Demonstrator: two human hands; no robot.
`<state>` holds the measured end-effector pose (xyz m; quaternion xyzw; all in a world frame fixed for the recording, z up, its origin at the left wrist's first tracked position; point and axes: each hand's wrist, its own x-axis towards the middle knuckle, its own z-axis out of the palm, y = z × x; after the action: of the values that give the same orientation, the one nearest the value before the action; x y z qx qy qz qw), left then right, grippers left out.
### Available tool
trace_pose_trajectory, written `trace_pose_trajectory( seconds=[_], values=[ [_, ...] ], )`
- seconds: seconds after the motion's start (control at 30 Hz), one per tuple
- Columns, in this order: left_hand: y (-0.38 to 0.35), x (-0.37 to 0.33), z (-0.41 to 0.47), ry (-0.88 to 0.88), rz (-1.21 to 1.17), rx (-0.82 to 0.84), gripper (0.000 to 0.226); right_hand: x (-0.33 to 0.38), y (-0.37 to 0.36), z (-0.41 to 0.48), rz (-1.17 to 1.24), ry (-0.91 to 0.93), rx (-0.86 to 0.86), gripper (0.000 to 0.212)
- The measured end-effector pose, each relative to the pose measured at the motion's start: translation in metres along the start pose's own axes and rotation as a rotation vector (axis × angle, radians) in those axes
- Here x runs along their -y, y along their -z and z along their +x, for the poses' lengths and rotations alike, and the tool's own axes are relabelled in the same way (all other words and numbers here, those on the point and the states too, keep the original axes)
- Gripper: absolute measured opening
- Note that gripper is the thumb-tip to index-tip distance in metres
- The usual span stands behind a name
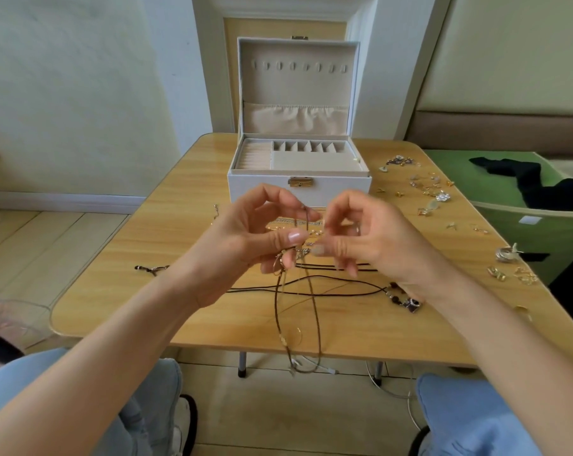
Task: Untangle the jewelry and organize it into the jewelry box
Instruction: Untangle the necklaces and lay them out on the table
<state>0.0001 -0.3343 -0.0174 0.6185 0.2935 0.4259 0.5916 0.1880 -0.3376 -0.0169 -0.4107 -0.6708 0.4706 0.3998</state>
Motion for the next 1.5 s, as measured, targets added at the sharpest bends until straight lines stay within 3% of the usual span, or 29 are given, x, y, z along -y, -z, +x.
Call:
trace_pose_trajectory(
  seconds=[0.1, 0.17, 0.23, 0.33, 0.5, 0.6, 0.83, 1.0, 1.3, 1.4, 1.5],
  values=[
    [-0.003, 0.0, 0.0, 0.034, -0.029, -0.009, 0.03, -0.002, -0.004, 0.002, 0.03, 0.175, -0.047, 0.035],
    [-0.003, 0.0, 0.0, 0.057, -0.045, -0.019, 0.028, -0.003, -0.008, 0.0, -0.099, 0.235, -0.02, 0.029],
    [-0.003, -0.001, 0.001, 0.075, -0.066, -0.013, 0.023, -0.006, -0.013, -0.001, -0.21, 0.262, -0.035, 0.026],
    [0.002, -0.001, 0.001, 0.084, -0.082, 0.033, 0.021, -0.008, -0.014, 0.0, -0.149, 0.243, -0.082, 0.021],
    [0.012, -0.003, 0.0, 0.032, 0.115, 0.02, 0.033, -0.006, -0.007, 0.0, -0.23, 0.302, -0.194, 0.019],
    [0.015, -0.005, 0.0, 0.023, 0.224, -0.023, 0.027, -0.006, -0.004, 0.001, -0.329, 0.346, -0.248, 0.018],
    [0.014, -0.005, -0.001, 0.087, 0.246, 0.054, 0.02, -0.006, -0.004, 0.001, -0.244, 0.315, -0.24, 0.018],
    [0.015, -0.004, 0.0, 0.072, 0.294, 0.002, 0.022, -0.007, -0.004, 0.001, -0.206, 0.292, -0.223, 0.017],
    [0.011, -0.002, 0.001, -0.113, 0.3, -0.114, 0.017, -0.004, -0.001, 0.002, -0.035, 0.154, -0.029, 0.02],
    [0.01, -0.003, 0.001, -0.142, 0.213, -0.098, 0.017, -0.002, -0.003, 0.002, -0.026, 0.153, -0.057, 0.021],
    [0.009, -0.004, 0.001, -0.15, 0.17, -0.097, 0.022, -0.001, -0.003, 0.002, -0.073, 0.187, -0.134, 0.008]
  ],
)
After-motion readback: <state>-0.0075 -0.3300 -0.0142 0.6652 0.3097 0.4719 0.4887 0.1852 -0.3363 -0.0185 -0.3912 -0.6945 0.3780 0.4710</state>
